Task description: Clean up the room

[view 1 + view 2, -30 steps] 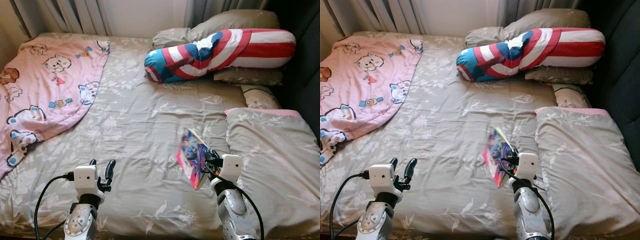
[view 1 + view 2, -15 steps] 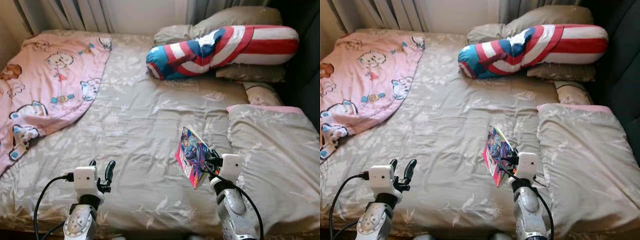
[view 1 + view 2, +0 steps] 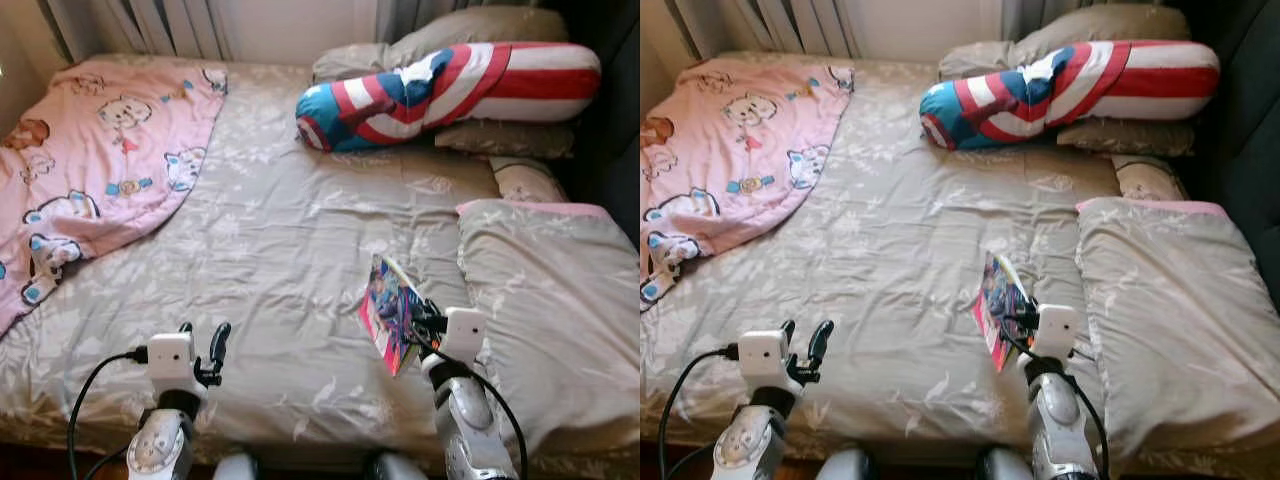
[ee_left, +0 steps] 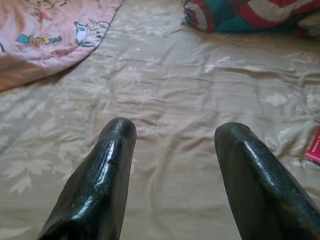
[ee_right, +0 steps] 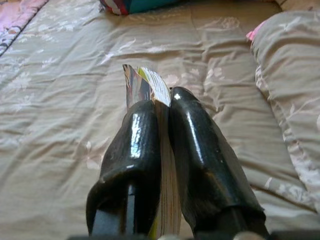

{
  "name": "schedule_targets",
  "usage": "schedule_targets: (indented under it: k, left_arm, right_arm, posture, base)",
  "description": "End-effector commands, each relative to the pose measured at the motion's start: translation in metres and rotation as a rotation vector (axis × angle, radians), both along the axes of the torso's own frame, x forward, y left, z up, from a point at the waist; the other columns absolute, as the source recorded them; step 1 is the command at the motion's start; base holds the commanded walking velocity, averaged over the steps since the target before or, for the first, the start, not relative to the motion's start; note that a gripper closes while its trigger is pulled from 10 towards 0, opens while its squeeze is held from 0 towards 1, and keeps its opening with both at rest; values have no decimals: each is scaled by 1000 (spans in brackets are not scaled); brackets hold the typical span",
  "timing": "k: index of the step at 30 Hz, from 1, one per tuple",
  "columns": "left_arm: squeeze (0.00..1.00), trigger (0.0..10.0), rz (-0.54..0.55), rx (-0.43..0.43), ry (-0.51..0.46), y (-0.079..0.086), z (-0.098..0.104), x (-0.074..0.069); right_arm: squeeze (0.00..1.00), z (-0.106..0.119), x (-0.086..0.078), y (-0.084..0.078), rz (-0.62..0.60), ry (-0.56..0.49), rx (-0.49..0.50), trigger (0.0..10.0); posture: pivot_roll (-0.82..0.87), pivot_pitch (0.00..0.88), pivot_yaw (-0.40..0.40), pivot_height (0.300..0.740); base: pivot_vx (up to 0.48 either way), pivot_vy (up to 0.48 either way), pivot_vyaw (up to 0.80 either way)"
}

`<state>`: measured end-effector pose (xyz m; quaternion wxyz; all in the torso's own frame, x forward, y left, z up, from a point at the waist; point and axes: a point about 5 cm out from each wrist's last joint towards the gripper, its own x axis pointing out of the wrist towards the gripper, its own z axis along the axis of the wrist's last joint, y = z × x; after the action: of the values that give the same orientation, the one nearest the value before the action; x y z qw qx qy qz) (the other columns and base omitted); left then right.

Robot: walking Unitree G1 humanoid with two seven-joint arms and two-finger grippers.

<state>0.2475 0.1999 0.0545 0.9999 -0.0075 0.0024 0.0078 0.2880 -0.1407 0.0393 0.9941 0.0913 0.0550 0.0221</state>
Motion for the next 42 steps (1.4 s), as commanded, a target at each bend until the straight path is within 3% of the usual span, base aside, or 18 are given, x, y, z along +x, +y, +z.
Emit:
schedule_targets:
  k: [1,6,7,8,10,11,13,18,28,32,34,35,40,42]
  left_arm:
    - [0,10000,8,-3,10,2,-1,-3]
    - [0,10000,10,0,10,3,-1,-3]
    - [0,10000,10,2,10,4,-1,-3]
    - [0,10000,10,2,10,4,-1,-3]
    - [0,10000,5,5,10,4,0,-3]
    - [0,10000,4,6,10,4,0,-3]
    - [0,10000,4,9,7,5,2,-4]
    - [0,10000,10,27,10,12,4,-7]
    - [0,10000,7,71,30,26,9,-19]
    - [0,10000,7,79,37,28,11,-23]
    - [0,10000,-4,86,49,28,12,-27]
    - [0,10000,-4,86,49,28,12,-27]
    - [0,10000,-1,105,62,33,16,-37]
    - [0,10000,0,112,71,36,17,-40]
  right_arm:
    - [0,6,2,-1,-8,-42,15,10000]
    - [0,6,5,-1,-43,-35,93,10000]
    - [0,4,8,-2,-72,-13,170,10000]
    - [0,4,8,-2,-72,-13,170,10000]
    - [0,5,18,-5,-126,11,334,10000]
    - [0,6,19,-5,-126,7,346,10000]
    - [0,16,32,-11,-172,-17,477,10000]
    - [0,39,55,-29,-247,-94,644,10000]
    - [0,52,71,-51,-333,-149,892,10000]
    - [0,37,63,-61,-413,-122,949,10000]
    - [0,9,45,-67,-509,-8,951,10000]
    - [0,9,45,-67,-509,-8,951,10000]
    - [0,-34,13,-62,-619,187,949,10000]
    - [0,-41,6,-62,-632,209,950,10000]
  posture:
    - [83,171,-39,646]
    - [89,172,-34,646]
    - [90,172,-29,646]
    - [90,172,-29,646]
    - [108,175,-20,646]
    - [110,176,-18,646]
    - [123,176,-6,646]
    - [143,175,11,646]
    - [190,194,49,646]
    - [216,217,67,646]
    - [233,231,77,646]
    - [233,231,77,646]
    - [269,261,96,646]
    - [273,267,105,646]
  base:
    - [0,0,0]
    - [0,0,0]
    - [0,0,0]
    - [0,0,0]
    - [0,0,0]
    - [0,0,0]
    - [0,0,0]
    - [0,0,0]
    - [0,0,0]
    - [0,0,0]
    - [0,0,0]
    - [0,0,0]
    - [0,0,0]
    - [0,0,0]
